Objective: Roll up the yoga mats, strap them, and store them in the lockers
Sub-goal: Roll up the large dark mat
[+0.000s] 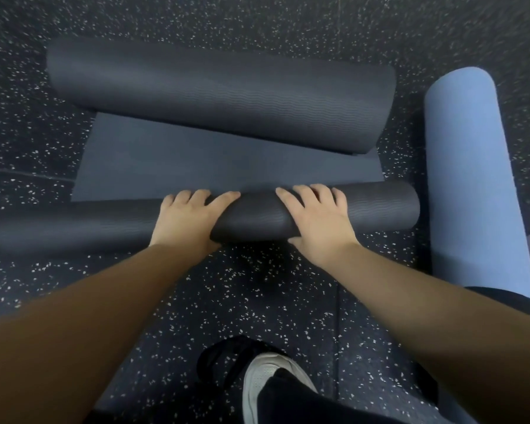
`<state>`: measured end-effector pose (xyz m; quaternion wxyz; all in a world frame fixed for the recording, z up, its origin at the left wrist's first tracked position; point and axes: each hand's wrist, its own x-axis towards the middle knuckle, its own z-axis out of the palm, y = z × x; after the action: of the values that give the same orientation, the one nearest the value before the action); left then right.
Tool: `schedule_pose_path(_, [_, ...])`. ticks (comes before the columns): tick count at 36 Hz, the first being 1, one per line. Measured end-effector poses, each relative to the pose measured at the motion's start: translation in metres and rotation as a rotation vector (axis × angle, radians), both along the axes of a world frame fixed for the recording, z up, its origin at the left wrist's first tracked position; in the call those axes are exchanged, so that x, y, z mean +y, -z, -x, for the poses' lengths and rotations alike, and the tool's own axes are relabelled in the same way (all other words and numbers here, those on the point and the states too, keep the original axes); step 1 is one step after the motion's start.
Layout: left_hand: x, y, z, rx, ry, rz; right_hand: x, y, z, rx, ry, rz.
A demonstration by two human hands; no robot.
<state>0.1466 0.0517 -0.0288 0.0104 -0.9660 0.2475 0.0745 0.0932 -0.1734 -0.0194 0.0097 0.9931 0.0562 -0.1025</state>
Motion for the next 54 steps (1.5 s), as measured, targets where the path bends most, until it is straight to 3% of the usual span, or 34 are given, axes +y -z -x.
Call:
schedule_pose_path(13, [0.02, -0.014, 0.03, 0.387, 0.054, 0.043, -0.022, -0.021, 0.019, 0.287, -0.134, -0.121])
schedule_pose_path(22, [0.024, -0.021, 0.025, 0.67, 0.028, -0.007, -0.013, -0.025, 0.016, 0.559, -0.059, -0.246])
schedule_pose_path(26, [0.03, -0.013, 0.021, 0.74, -0.017, 0.099, -0.012, -0.031, 0.008, 0.629, -0.043, -0.216])
schedule_pose_path(31, [0.029, -0.008, 0.024, 0.645, -0.01, 0.189, -0.011, -0.039, 0.001, 0.672, 0.016, -0.2])
schedule_pose_path(37, [0.021, -0.009, 0.033, 0.392, 0.001, 0.279, -0.009, -0.04, -0.013, 0.521, 0.076, -0.071])
schedule_pose_path(41, [0.019, -0.013, 0.04, 0.392, 0.027, 0.238, -0.007, -0.036, -0.017, 0.408, 0.174, 0.134])
schedule_pose_path(49, [0.021, -0.01, 0.039, 0.369, 0.073, 0.152, -0.008, -0.032, -0.012, 0.453, 0.217, 0.06])
schedule_pose_path(54, [0.012, -0.015, 0.023, 0.425, -0.061, 0.092, -0.001, -0.027, -0.012, 0.361, 0.17, 0.055])
